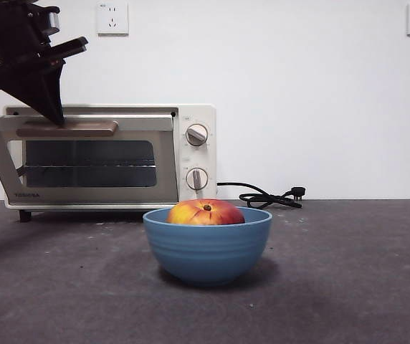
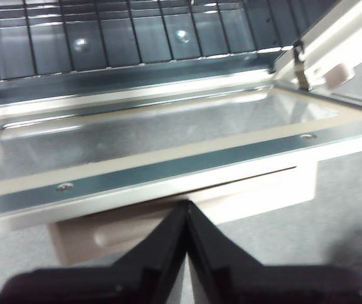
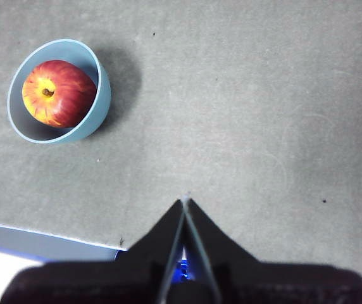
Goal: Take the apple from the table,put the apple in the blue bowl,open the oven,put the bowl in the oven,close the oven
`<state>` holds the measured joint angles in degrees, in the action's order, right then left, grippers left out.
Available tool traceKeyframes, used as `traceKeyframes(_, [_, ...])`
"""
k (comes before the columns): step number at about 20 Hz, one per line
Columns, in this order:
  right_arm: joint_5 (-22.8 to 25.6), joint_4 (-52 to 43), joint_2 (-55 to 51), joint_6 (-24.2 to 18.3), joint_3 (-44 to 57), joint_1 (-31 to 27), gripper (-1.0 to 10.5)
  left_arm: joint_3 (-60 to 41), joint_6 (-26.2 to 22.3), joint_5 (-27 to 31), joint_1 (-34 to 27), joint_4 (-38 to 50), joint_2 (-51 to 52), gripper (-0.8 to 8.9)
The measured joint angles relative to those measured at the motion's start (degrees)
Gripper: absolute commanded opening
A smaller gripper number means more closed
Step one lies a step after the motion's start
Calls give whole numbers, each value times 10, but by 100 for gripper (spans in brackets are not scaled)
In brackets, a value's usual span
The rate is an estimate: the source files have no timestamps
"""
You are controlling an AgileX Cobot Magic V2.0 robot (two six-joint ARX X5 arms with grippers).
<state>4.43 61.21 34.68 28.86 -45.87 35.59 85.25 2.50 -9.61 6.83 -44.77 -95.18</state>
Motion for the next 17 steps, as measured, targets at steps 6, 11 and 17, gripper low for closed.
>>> traceKeyframes(6, [0, 0, 0, -2, 0, 0, -7, -118, 0, 5, 2, 47, 47, -6])
traceKeyframes(11, [0, 0, 0, -13, 0, 0, -7, -135, 0, 15, 2, 46, 48, -6])
traceKeyframes(17, [0, 0, 0, -15, 0, 0, -7, -135, 0, 15, 2, 46, 48, -6])
